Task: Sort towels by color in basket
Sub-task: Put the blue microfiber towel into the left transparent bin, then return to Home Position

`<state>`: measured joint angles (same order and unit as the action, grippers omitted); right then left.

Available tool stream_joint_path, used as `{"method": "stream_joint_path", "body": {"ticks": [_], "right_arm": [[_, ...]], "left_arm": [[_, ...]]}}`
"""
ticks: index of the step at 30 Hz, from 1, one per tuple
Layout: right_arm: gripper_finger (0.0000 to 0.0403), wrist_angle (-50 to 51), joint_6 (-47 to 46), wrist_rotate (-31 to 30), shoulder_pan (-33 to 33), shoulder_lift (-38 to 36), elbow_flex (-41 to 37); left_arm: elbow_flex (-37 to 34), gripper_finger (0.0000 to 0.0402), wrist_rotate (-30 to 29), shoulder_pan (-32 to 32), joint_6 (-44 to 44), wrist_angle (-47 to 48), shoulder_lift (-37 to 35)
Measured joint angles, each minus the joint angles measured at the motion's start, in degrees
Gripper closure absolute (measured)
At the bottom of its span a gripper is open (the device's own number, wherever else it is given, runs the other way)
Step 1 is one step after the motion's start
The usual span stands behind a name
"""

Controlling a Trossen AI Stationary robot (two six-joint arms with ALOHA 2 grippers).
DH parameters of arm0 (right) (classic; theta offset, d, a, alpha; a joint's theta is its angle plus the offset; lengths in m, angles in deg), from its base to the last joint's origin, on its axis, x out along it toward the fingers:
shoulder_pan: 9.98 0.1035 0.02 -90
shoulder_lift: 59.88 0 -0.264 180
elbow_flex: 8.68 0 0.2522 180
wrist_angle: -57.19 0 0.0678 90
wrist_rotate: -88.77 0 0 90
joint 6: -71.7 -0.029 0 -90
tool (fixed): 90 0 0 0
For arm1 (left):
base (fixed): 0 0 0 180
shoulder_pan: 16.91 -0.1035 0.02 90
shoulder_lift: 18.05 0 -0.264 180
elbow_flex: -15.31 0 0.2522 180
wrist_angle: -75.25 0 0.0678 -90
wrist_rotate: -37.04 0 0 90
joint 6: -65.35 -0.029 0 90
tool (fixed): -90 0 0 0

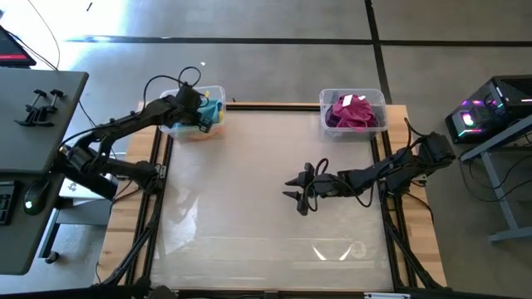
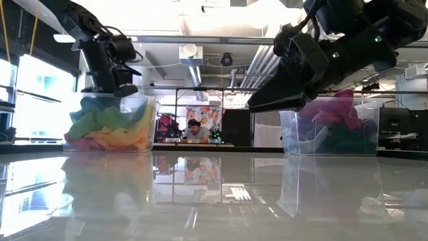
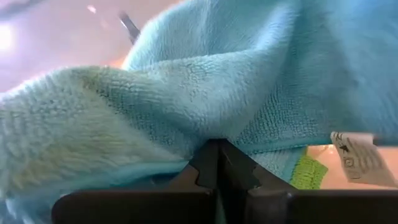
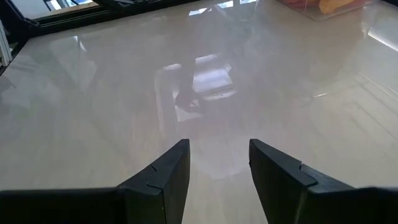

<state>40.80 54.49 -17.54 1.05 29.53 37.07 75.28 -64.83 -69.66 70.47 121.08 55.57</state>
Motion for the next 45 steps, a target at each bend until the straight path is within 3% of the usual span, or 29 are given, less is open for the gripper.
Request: {"method": "stream_joint_path", "body": {"ticks": [6,13,18,22,30,34,45], "right_arm": [[0.0242,9.8,-3.7,4.2,0.0,-7.6,0.0],[0.0242,23.7,2.7,5.6,0.1,-23.9,0.0],[0.0242,24.1,10.9,7.7,1.0,-34.1,-0.9],[0.0242,19.9,13.4,9.4,1.0,-42.5,-7.4],[0.0242,5.8,9.7,8.7,1.0,-58.0,-23.8],[0.0242,8.6,9.5,6.5,1.0,-64.2,-26.7],[0.0246,19.7,13.2,13.8,1.0,-71.6,-28.3]], "left_arm": [[1.3,0.0401,0.1,1.8,-0.3,0.0,-7.3],[2.2,0.0401,2.4,6.7,0.7,-1.9,-17.6],[2.2,0.0401,4.1,13.7,0.7,-4.0,-22.4],[1.4,0.0401,4.0,20.5,0.7,-7.7,-23.8],[-6.0,0.0401,3.6,33.4,0.3,-25.6,-23.6],[-10.2,0.0401,2.1,38.7,0.3,-32.9,-23.4],[-22.7,0.0402,0.8,49.7,6.3,-55.1,-23.5]]}}
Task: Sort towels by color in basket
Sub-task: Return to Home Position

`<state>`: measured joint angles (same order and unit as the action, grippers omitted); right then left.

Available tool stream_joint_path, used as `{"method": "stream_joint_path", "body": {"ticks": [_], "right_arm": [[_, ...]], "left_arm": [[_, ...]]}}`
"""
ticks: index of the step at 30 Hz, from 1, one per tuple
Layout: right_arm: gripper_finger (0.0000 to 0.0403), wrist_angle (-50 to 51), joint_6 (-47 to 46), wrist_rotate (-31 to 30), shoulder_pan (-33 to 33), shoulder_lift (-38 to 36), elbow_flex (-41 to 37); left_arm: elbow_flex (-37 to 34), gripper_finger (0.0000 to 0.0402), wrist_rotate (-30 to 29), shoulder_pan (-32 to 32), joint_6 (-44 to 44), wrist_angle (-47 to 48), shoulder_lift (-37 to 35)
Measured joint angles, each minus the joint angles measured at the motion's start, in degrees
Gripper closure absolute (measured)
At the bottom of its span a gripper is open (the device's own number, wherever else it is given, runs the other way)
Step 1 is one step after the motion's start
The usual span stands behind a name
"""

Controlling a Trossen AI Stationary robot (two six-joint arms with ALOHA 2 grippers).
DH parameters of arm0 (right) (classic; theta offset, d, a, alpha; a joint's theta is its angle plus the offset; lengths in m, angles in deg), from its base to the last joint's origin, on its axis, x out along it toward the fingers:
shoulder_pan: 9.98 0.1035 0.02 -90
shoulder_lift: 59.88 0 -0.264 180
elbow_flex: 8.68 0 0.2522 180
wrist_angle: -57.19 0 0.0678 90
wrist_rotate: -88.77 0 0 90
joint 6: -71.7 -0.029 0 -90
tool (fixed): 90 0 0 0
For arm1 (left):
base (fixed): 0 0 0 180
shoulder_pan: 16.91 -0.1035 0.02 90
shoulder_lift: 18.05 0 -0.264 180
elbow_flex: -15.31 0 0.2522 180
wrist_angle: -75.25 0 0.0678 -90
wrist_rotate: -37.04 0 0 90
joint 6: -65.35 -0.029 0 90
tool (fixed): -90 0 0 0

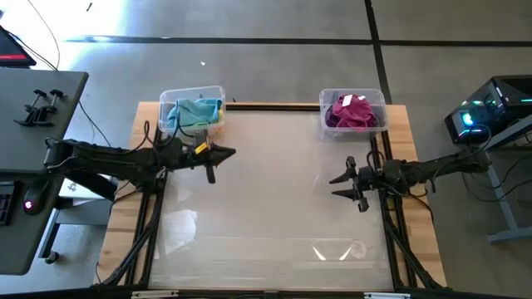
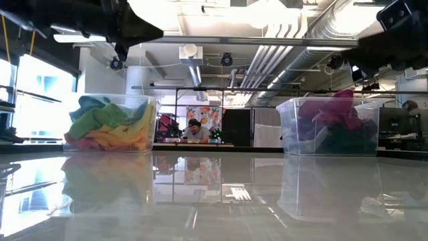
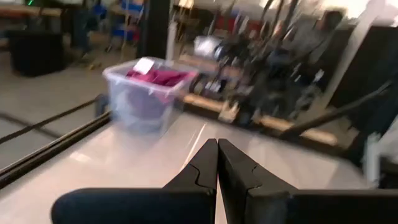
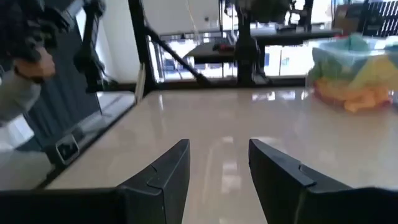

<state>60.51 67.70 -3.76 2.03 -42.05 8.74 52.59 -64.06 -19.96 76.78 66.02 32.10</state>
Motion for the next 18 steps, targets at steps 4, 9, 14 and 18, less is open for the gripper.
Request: {"method": "stream_joint_path", "body": {"ticks": [4,9,14,18], "right_arm": [[0.0274,3.9,0.0,-0.2,0.0,-1.7,0.0],[0.0334,9.6,-0.3,0.3,0.0,-5.4,0.0],[0.0389,9.3,-0.5,1.7,0.0,-10.7,-2.7],[0.0398,9.8,-0.6,2.9,0.0,-14.7,-3.0]], "left_arm": [[-5.1,0.0402,0.0,2.1,0.6,-9.7,-0.1],[-9.1,0.0401,0.0,2.5,2.0,-15.6,-0.3],[-10.6,0.0401,0.0,2.5,3.1,-17.0,-0.2],[-10.7,0.0402,0.0,2.5,3.4,-17.1,-0.2]]}}
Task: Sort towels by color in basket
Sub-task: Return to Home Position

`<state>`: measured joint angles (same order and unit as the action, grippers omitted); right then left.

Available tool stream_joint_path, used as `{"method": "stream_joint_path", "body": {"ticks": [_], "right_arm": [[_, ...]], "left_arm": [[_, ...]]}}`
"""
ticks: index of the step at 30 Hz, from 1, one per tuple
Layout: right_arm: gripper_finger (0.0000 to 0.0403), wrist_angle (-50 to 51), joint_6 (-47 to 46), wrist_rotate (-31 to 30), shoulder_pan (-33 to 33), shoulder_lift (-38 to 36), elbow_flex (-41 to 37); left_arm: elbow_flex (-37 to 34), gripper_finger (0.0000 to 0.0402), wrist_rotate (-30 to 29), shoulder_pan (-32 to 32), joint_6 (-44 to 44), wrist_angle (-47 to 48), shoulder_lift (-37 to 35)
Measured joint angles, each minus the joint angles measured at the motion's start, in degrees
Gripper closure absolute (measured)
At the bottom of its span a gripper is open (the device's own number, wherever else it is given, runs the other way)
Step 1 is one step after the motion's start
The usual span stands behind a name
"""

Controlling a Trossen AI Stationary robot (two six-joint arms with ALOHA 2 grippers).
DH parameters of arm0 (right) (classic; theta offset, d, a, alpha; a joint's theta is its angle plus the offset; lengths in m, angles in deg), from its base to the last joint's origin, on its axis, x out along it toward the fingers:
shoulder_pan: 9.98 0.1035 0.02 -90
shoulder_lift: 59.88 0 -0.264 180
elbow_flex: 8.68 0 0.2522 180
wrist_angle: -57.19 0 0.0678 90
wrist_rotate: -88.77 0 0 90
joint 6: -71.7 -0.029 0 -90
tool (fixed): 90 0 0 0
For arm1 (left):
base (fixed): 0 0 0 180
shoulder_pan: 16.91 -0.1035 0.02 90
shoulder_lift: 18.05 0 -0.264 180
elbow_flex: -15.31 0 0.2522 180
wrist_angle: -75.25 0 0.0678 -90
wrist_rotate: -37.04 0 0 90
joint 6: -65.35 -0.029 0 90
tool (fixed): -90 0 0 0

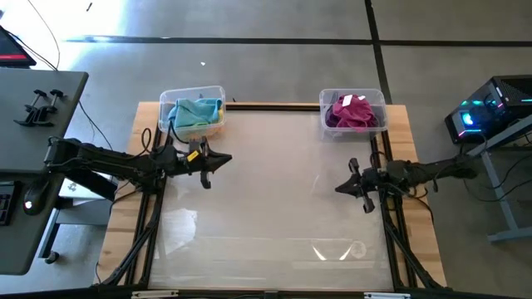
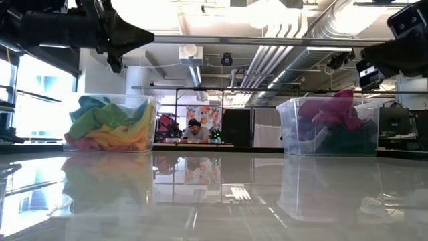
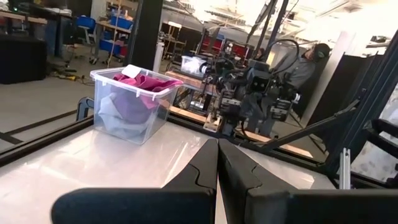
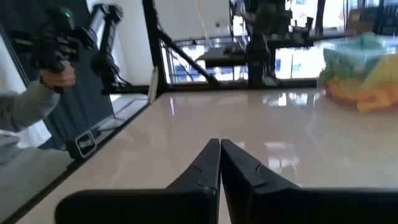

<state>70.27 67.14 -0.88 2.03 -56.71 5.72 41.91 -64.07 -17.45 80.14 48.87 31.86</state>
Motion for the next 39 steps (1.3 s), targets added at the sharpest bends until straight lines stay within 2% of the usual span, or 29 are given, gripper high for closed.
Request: {"method": "stream_joint_path", "body": {"ticks": [4,8,15,19,23,32,36,39], "right_arm": [[0.0398,0.1,2.7,0.1,-0.1,-3.1,0.0],[0.0401,0.2,4.6,-0.3,-1.8,-2.8,0.0],[0.0401,0.1,-1.8,0.2,-7.5,-2.8,0.0],[0.0401,0.1,-2.9,0.7,-8.3,-2.8,0.0],[0.0401,0.0,-3.0,0.7,-8.3,-2.8,0.0],[0.0401,0.0,-3.1,0.1,-8.3,-2.5,0.0],[0.0401,0.0,-3.4,-0.1,-8.3,-2.1,0.0],[0.0401,0.0,-3.7,0.2,-8.2,-2.0,0.0]], "left_arm": [[0.0,0.0402,0.0,0.0,-0.1,0.0,0.0],[0.0,0.0402,0.0,0.0,-0.1,0.1,0.0],[-0.4,0.0402,0.4,1.8,-5.5,-0.4,0.0],[-5.0,0.0402,1.6,1.9,-7.4,-7.3,-0.9],[-12.2,0.0401,1.9,-1.5,-3.0,-13.7,-4.6],[-12.1,0.0401,15.7,-12.5,0.1,-3.8,-16.1],[-12.0,0.0401,16.6,-15.6,1.1,3.9,-22.2],[-12.0,0.0401,17.5,-15.5,0.6,9.1,-27.3]]}}
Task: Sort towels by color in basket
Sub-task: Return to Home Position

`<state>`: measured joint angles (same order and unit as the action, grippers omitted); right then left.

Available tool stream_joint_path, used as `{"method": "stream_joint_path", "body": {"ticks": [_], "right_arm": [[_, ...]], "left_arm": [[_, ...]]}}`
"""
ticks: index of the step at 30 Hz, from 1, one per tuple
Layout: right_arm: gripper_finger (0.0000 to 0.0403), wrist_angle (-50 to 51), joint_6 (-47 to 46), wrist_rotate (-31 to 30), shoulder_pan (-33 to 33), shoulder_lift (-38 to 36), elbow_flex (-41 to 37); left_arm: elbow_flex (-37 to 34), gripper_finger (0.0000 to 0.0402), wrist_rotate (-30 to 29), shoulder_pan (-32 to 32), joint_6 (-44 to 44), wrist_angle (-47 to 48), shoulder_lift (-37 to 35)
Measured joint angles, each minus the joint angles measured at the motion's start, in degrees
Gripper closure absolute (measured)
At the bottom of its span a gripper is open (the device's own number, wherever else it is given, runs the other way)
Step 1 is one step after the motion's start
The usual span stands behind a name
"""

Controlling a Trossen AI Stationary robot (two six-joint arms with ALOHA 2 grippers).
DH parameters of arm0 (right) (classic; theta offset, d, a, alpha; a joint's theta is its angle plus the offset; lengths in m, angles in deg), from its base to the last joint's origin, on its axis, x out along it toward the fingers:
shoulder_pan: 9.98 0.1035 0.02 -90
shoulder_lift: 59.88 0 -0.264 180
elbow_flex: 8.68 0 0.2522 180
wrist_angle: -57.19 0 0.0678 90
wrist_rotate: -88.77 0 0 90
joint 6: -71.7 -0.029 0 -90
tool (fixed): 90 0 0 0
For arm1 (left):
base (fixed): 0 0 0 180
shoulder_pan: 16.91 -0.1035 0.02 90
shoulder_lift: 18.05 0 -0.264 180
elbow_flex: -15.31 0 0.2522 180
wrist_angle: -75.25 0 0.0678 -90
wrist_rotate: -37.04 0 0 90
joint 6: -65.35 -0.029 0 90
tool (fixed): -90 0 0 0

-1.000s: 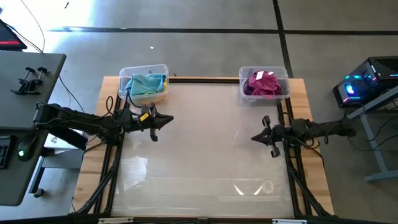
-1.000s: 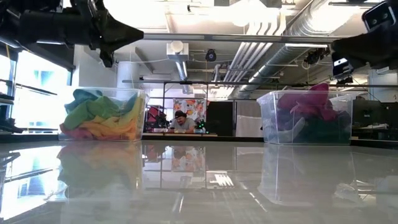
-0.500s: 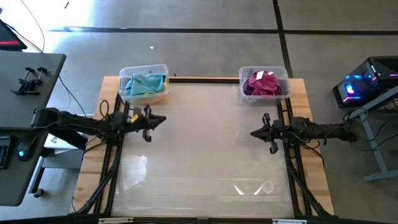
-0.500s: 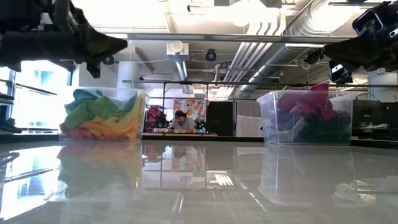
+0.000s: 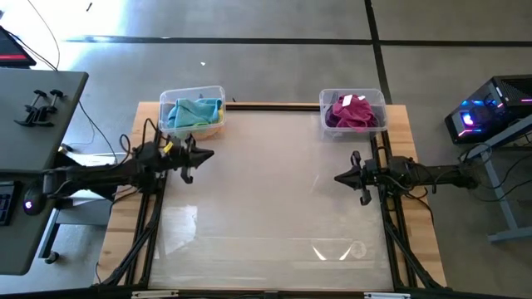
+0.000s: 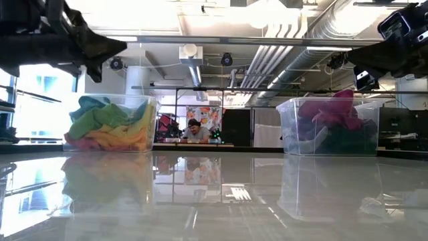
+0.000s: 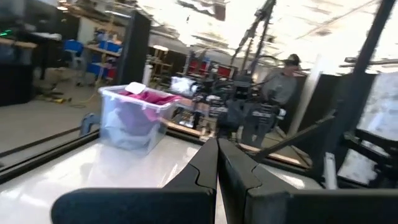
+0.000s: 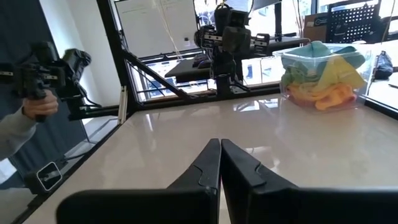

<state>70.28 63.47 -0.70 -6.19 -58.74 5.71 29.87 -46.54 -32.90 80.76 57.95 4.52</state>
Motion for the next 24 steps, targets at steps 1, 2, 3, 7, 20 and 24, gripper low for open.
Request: {"method": "stream_joint_path", "body": {"ticks": [1,2,3,7,20,24], "right_arm": [[0.0401,0.0,-0.4,0.0,0.0,0.0,0.0],[0.0401,0.0,-0.6,0.0,0.0,0.0,0.0],[0.0401,0.0,-0.8,0.0,0.0,0.0,0.0],[0.0401,0.0,-0.8,0.0,0.0,0.0,0.0],[0.0401,0.0,-0.8,-0.3,0.0,0.0,0.0],[0.0401,0.0,-0.3,-0.3,0.0,0.0,0.0]], "left_arm": [[0.0,0.0401,0.3,0.6,-0.3,1.4,-1.7],[0.0,0.0401,0.2,1.3,-0.5,2.9,-3.3],[0.0,0.0401,-0.9,2.3,-0.5,4.2,-5.0],[0.0,0.0401,-8.6,7.2,-1.5,9.3,-10.6],[0.0,0.0402,-24.7,24.0,-8.6,18.7,-16.4],[-0.1,0.0402,-23.5,25.7,-12.5,19.2,-16.3]]}}
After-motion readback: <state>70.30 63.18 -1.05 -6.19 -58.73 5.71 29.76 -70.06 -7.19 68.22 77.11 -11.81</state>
